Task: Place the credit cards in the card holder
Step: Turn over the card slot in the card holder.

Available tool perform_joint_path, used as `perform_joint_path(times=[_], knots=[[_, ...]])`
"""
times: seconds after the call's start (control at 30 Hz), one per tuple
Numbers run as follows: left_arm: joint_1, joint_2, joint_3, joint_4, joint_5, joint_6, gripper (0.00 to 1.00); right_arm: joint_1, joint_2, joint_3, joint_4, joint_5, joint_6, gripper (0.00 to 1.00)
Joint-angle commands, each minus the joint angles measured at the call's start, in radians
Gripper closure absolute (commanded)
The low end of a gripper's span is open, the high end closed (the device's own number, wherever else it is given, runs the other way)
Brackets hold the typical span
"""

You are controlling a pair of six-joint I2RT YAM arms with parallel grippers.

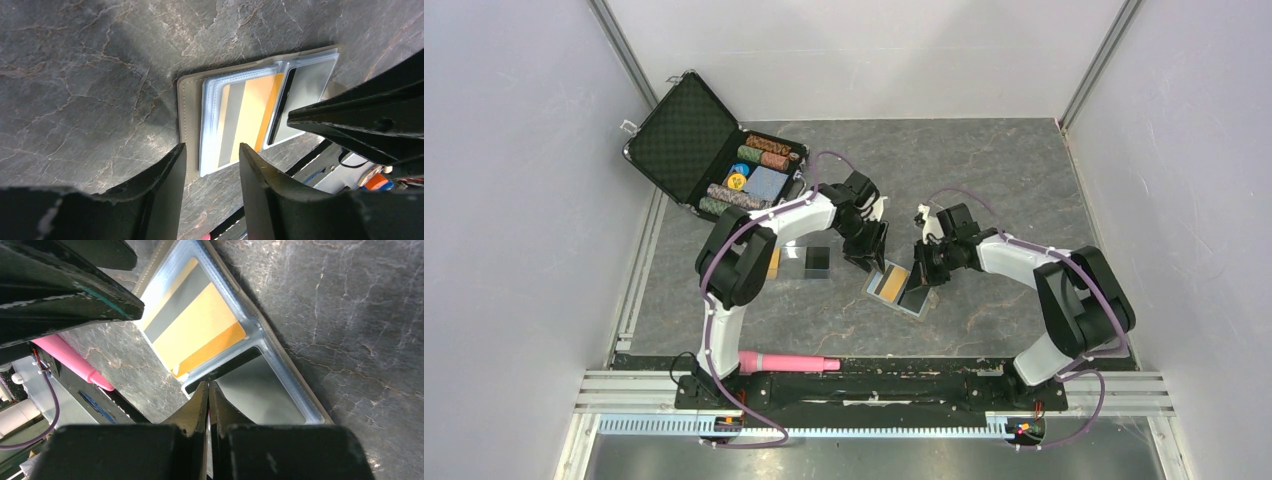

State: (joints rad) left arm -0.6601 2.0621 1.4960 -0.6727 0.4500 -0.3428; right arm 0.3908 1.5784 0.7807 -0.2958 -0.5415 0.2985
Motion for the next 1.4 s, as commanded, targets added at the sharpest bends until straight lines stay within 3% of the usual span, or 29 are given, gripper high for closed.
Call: perform_joint_path(times=[0.0, 0.87, 1.13, 1.37], knots=[[-0.015, -0.034, 0.017, 0.036, 0.021, -0.007, 0.52, 0.008, 0.028, -0.006, 0.041, 0.028, 0.001, 1.00], [-0.056, -0.033, 0.024, 0.047, 0.018, 0.003, 0.56, 0.052, 0.154, 0.055, 0.068, 0.058, 0.014, 1.00], [-0.095, -0.108, 0.033, 0.016, -0.137, 0.024, 0.45, 0.054, 0.162, 0.053, 0.071, 0.056, 0.014, 1.00], [-0.116, -0.102, 0.033, 0.011, -0.154, 0.033, 0.42, 0.055, 0.163, 0.051, 0.074, 0.053, 0.014, 1.00]])
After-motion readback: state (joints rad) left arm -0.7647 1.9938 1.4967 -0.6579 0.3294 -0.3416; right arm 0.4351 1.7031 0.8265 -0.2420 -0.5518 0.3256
